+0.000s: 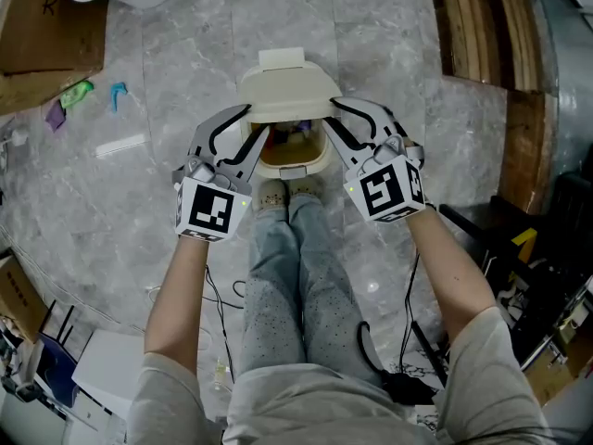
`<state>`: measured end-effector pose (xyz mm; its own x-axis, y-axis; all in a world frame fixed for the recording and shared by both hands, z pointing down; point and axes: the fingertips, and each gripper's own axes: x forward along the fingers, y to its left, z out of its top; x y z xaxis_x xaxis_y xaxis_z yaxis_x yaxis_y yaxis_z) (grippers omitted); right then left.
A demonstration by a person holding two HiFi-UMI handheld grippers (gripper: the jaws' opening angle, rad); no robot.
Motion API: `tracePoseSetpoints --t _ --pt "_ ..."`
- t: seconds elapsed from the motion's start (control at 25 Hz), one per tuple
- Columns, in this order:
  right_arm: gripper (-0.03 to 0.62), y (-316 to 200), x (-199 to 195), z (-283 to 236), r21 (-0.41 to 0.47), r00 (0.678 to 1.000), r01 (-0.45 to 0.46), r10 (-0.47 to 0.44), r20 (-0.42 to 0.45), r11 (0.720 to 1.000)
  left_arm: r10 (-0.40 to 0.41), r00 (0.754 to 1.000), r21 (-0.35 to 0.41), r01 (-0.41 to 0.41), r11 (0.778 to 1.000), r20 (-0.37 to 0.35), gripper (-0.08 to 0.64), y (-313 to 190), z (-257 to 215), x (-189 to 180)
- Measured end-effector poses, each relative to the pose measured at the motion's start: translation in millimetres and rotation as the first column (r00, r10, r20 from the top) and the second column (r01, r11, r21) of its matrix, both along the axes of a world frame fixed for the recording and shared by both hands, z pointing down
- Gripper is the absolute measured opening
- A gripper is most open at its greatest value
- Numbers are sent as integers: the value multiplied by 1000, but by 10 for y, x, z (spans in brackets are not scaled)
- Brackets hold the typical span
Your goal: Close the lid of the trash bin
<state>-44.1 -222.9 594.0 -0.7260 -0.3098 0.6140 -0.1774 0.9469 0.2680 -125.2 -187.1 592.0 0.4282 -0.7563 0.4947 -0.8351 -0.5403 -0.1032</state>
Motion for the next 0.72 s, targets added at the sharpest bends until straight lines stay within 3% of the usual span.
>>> tracePoseSetpoints --t 0.72 --pt "130 464 155 354 19 994 70 -68 -82 997 77 995 -23 -76 997 68 144 464 332 177"
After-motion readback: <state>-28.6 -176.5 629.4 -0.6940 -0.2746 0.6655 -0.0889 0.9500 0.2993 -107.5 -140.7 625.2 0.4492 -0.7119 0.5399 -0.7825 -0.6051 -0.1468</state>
